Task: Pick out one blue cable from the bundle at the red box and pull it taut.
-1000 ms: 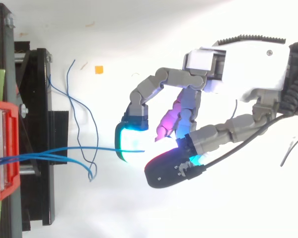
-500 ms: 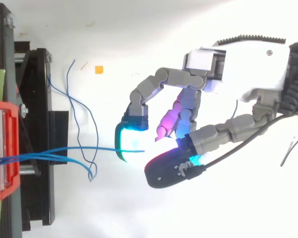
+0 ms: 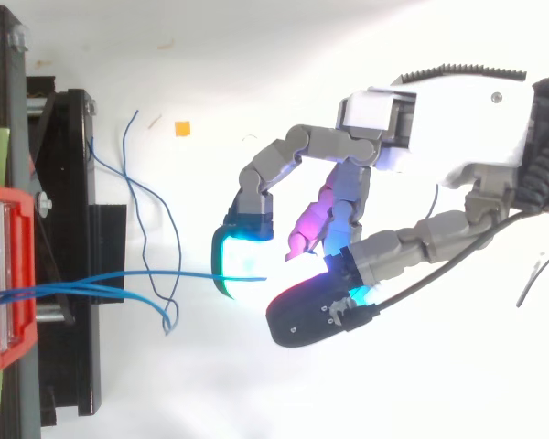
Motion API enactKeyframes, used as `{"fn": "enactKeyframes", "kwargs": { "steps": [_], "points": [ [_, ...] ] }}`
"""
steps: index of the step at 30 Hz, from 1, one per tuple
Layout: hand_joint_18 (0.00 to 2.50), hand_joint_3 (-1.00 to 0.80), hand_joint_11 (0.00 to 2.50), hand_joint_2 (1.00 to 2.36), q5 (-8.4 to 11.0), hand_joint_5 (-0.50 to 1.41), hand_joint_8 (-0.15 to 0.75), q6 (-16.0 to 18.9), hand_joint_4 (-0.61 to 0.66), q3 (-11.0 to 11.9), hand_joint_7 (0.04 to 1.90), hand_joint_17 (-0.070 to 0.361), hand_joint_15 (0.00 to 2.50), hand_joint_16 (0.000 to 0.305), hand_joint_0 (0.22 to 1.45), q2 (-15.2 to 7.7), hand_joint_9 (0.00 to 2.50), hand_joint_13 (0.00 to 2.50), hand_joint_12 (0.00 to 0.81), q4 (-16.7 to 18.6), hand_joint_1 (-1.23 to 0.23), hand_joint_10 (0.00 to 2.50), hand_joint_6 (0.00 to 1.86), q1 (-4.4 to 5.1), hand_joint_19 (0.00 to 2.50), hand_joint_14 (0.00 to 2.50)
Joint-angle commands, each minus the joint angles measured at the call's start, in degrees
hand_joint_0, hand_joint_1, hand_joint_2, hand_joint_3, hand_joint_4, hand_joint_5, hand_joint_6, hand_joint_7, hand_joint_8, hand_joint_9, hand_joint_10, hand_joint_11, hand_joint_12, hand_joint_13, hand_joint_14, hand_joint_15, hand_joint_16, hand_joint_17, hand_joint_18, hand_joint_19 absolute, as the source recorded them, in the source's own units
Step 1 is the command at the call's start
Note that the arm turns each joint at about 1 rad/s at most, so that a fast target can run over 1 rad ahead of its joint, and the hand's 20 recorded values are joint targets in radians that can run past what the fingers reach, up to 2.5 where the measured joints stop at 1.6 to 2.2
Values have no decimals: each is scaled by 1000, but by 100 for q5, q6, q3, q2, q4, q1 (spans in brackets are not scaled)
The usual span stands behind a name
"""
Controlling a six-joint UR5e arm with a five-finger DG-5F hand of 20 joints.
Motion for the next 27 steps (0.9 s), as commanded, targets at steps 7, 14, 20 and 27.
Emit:
{"fn": "enactKeyframes", "kwargs": {
  "steps": [7,14,20,27],
  "points": [
    [1076,-35,1028,1017,0,-61,362,3,38,0,979,146,564,65,655,0,1595,1098,455,-2,-866,29,905,0,766,21],
    [1077,-34,1024,1018,0,-62,359,3,36,0,980,146,573,65,654,0,1590,1102,454,-2,-866,29,905,0,767,20],
    [1078,-34,1021,1018,0,-62,362,3,38,0,979,146,572,65,654,0,1591,1100,452,-2,-866,29,905,0,769,20],
    [1078,-34,1017,1018,0,-62,358,3,36,0,978,146,570,65,654,0,1588,1098,452,-2,-866,29,905,0,767,20]
  ]
}}
